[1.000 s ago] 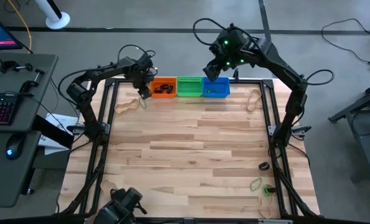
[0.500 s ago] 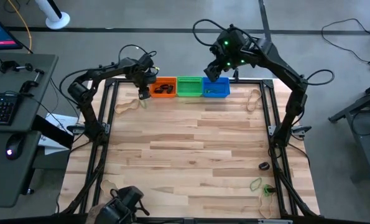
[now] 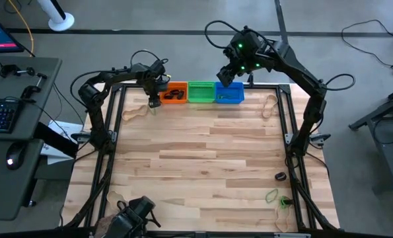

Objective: Sort rubber bands into baskets
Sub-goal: Put the black rubber band into the orange basket

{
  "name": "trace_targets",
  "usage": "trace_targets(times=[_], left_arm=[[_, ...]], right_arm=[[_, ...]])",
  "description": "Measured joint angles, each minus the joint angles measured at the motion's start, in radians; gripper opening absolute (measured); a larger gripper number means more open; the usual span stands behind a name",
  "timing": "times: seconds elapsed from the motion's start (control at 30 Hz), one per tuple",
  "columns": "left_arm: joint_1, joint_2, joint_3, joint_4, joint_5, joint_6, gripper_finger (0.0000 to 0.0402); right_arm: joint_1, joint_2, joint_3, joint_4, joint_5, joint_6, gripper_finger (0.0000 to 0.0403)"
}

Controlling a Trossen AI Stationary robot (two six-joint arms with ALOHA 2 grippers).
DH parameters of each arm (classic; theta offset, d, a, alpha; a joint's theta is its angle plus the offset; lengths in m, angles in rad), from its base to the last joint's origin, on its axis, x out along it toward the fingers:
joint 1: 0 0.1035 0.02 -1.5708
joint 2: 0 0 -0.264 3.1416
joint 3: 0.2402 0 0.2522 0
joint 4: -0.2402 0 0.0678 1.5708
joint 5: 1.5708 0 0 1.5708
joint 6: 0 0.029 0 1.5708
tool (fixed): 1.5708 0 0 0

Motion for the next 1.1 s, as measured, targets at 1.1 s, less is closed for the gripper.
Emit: trace_targets(times=[1.1], left_arm=[[-0.083, -0.319, 0.014, 0.105, 0.167, -0.605, 0.0]], right_arm=[[-0.001, -0.043, 0.0, -0.196, 0.108, -0.079, 0.0224]])
